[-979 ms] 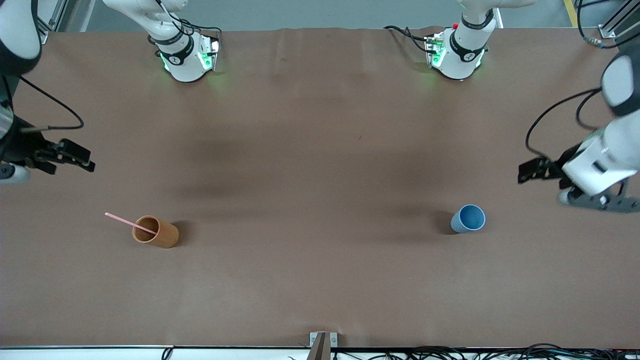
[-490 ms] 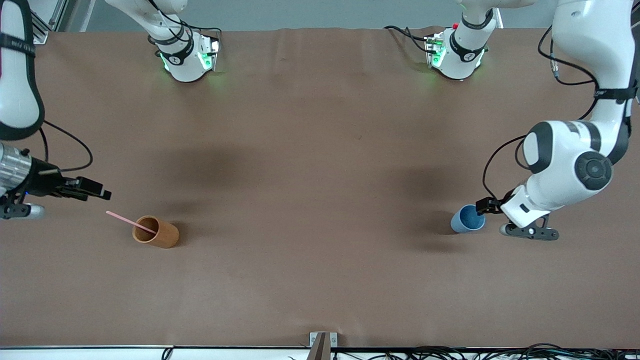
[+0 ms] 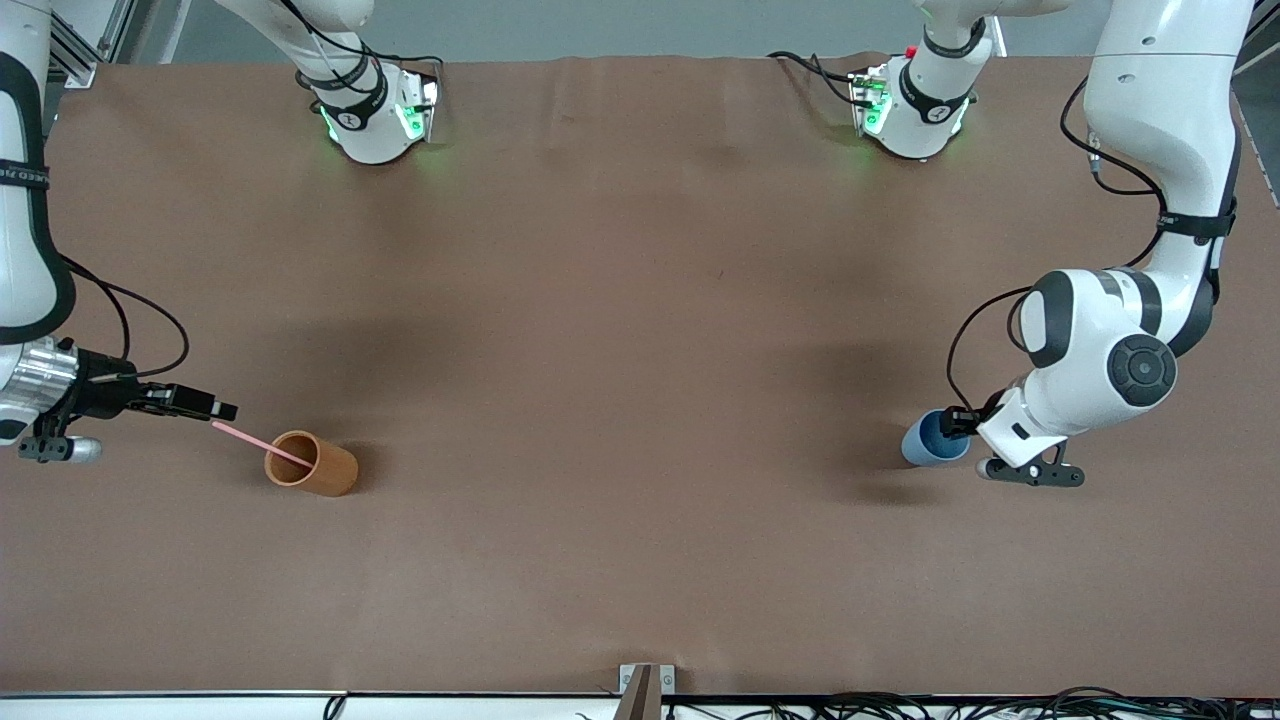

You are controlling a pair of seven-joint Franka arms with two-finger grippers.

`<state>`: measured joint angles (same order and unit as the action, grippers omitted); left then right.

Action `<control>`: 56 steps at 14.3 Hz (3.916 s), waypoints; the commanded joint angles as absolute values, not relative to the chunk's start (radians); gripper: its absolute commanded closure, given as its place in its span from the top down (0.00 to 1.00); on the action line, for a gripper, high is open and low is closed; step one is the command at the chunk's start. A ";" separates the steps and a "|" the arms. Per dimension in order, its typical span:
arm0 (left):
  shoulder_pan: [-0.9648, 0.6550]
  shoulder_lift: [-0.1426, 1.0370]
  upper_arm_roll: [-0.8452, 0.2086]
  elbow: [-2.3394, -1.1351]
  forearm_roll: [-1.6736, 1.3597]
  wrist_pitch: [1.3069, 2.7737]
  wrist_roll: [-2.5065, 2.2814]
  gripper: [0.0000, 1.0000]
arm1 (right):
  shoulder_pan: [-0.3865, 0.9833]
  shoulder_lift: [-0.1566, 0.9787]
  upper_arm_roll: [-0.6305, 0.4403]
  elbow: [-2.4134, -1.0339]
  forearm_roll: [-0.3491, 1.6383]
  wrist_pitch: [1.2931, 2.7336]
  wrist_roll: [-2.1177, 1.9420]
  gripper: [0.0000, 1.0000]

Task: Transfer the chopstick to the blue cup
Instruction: 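Pull the pink chopstick from the wooden cup while the left gripper reaches the blue cup, then grasp the blue cup with the left gripper and carry it toward the table middle, then set the blue cup down, open the left gripper while the right gripper brings the chopstick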

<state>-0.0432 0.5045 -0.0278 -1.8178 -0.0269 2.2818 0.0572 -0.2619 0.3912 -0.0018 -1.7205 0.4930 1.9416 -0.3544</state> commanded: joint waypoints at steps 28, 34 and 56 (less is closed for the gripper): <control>-0.365 0.747 -0.431 -1.457 0.298 2.213 -1.180 0.02 | -0.279 0.249 0.017 -1.525 0.451 1.635 -0.172 0.02; -0.348 0.752 -0.430 -1.476 0.359 2.218 -1.161 0.03 | 0.013 0.190 0.026 -1.372 0.188 1.575 0.185 0.02; -0.209 0.152 -0.029 -1.463 -0.031 1.731 -0.093 1.00 | 0.669 0.566 0.028 -1.063 0.113 1.830 0.983 0.00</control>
<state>-0.2036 0.2251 -0.0826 -1.4355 0.0043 1.7854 -0.2273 0.6574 0.5328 0.0312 -1.0995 0.1179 1.8337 0.9670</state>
